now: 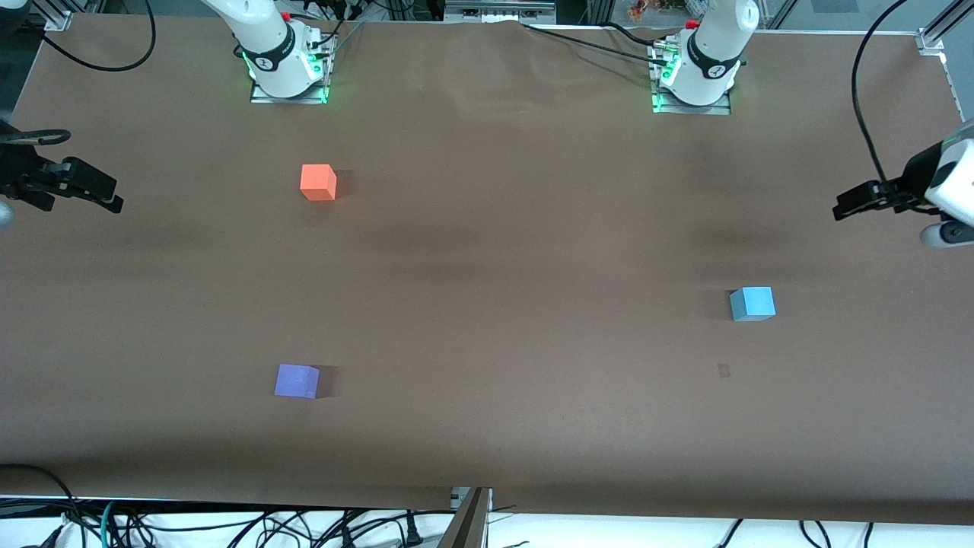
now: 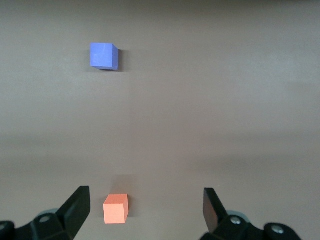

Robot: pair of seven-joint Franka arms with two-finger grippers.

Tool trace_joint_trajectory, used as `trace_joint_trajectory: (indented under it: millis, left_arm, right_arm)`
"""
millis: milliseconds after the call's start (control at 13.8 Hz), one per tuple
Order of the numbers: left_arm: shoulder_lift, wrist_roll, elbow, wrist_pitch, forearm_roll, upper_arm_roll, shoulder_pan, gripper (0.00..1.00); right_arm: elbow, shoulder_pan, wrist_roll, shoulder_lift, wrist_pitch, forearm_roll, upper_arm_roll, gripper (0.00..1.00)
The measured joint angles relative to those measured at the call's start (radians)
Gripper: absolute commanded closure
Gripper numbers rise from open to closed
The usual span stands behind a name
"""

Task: Place blue block between orange and purple blocks
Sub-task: 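Reach the left gripper toward the light blue cube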

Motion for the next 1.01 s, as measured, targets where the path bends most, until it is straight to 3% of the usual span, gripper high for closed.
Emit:
trace_joint_trajectory:
  millis: [289,506,1011]
  left_arm:
    - [0.007,0.008,-0.177,0.241,0.0,0.0,0.001,0.0]
    - [0.067,0.018,-0.31,0.432,0.0,0.0,0.025,0.0]
    - [0.281,0.072,-0.326,0.667,-0.018,-0.003,0.04,0.0]
  right_arm:
    - [0.0,0.001,0.0,0.0,0.001,0.0,0.003,0.0]
    - [0.0,0.001,0.0,0.0,0.001,0.0,0.005,0.0]
    - [0.0,0.001,0.0,0.0,0.002,0.0,0.005,0.0]
